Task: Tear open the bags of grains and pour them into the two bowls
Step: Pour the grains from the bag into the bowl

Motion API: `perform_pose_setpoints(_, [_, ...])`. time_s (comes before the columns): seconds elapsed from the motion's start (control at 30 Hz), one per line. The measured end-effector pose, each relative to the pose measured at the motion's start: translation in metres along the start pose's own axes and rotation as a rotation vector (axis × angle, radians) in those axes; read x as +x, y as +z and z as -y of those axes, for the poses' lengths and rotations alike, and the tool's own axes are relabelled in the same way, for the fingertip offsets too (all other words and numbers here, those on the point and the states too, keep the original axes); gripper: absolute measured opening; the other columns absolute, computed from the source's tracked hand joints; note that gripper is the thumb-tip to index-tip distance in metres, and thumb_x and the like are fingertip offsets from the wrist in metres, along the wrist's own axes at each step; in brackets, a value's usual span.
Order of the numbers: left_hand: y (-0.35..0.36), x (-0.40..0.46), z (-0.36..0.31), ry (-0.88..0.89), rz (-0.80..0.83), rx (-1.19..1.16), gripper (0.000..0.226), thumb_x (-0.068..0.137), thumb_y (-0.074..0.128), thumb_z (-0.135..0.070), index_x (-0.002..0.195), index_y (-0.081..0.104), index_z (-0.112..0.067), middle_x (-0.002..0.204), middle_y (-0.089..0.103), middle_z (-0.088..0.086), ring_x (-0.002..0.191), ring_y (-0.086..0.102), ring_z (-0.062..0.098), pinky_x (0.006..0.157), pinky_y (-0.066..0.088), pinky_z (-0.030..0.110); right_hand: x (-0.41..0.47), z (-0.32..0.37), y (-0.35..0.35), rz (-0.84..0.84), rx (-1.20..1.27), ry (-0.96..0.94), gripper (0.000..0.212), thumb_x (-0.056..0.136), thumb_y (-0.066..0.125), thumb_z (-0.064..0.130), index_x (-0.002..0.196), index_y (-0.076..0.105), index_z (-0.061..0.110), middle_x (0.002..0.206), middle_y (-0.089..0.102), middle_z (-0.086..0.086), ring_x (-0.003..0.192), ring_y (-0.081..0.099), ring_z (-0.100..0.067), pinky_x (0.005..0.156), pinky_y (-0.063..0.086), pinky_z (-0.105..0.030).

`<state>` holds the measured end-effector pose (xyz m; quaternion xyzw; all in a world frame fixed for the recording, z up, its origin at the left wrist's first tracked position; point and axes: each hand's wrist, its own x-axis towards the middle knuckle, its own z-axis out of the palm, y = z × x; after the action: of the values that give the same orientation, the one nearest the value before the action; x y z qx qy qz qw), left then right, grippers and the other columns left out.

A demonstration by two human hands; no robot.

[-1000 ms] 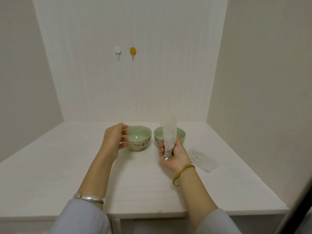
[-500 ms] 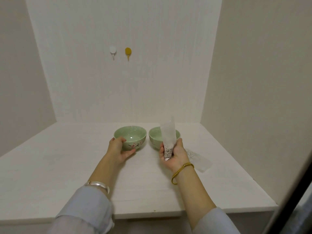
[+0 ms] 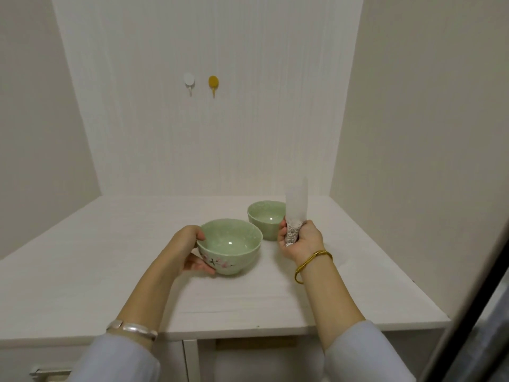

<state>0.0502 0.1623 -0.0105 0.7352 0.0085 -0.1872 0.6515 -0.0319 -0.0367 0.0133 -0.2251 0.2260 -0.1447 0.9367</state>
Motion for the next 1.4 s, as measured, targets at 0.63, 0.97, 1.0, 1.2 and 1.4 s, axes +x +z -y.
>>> perform_pose_setpoints(0.63, [0.039, -0.016, 0.008, -0.022, 0.350, 0.233, 0.050, 0.068, 0.033, -0.009, 0.109, 0.062, -0.006, 0.086, 0.066, 0.025, 0.064, 0.066, 0.045, 0.053, 0.057, 0.039, -0.004, 0.024, -0.019, -0.077, -0.249, -0.217, 0.020, 0.079, 0.056, 0.039, 0.082, 0.060, 0.019, 0.072, 0.058, 0.001, 0.055, 0.054, -0.016, 0.035, 0.042, -0.015])
perform_pose_setpoints(0.97, [0.039, -0.006, 0.012, 0.029, 0.425, 0.294, 0.048, 0.080, 0.033, -0.030, 0.106, 0.061, -0.001, 0.074, 0.066, 0.021, 0.060, 0.067, 0.036, 0.045, 0.053, 0.027, 0.009, 0.023, -0.018, -0.132, -0.260, -0.332, 0.022, 0.074, 0.058, 0.020, 0.052, 0.053, 0.017, 0.037, 0.048, 0.007, 0.038, 0.045, -0.014, 0.038, 0.037, -0.018])
perform_pose_setpoints(1.0, [0.039, -0.002, 0.011, 0.048, 0.412, 0.316, 0.049, 0.085, 0.032, -0.038, 0.102, 0.063, -0.005, 0.075, 0.068, 0.017, 0.064, 0.068, 0.033, 0.048, 0.054, 0.029, 0.010, 0.023, -0.018, -0.137, -0.281, -0.346, 0.023, 0.074, 0.058, 0.019, 0.052, 0.052, 0.016, 0.036, 0.045, 0.007, 0.034, 0.043, -0.013, 0.036, 0.035, -0.016])
perform_pose_setpoints(1.2, [0.045, 0.018, 0.013, 0.131, 0.425, 0.194, 0.042, 0.089, 0.036, -0.036, 0.060, 0.064, -0.022, 0.063, 0.060, 0.000, 0.052, 0.058, 0.010, 0.055, 0.045, 0.023, 0.015, 0.024, -0.021, -0.173, -0.428, -0.427, 0.020, 0.075, 0.059, 0.021, 0.058, 0.051, 0.016, 0.050, 0.048, 0.003, 0.042, 0.047, -0.014, 0.038, 0.037, -0.016])
perform_pose_setpoints(1.4, [0.056, 0.031, 0.016, 0.167, 0.538, -0.051, 0.044, 0.083, 0.033, -0.025, 0.092, 0.076, -0.014, 0.091, 0.075, 0.004, 0.084, 0.070, 0.017, 0.068, 0.054, 0.026, 0.021, 0.022, -0.020, -0.181, -0.507, -0.541, 0.036, 0.073, 0.058, 0.016, 0.045, 0.034, 0.018, 0.038, 0.036, 0.008, 0.042, 0.035, -0.016, 0.041, 0.031, -0.019])
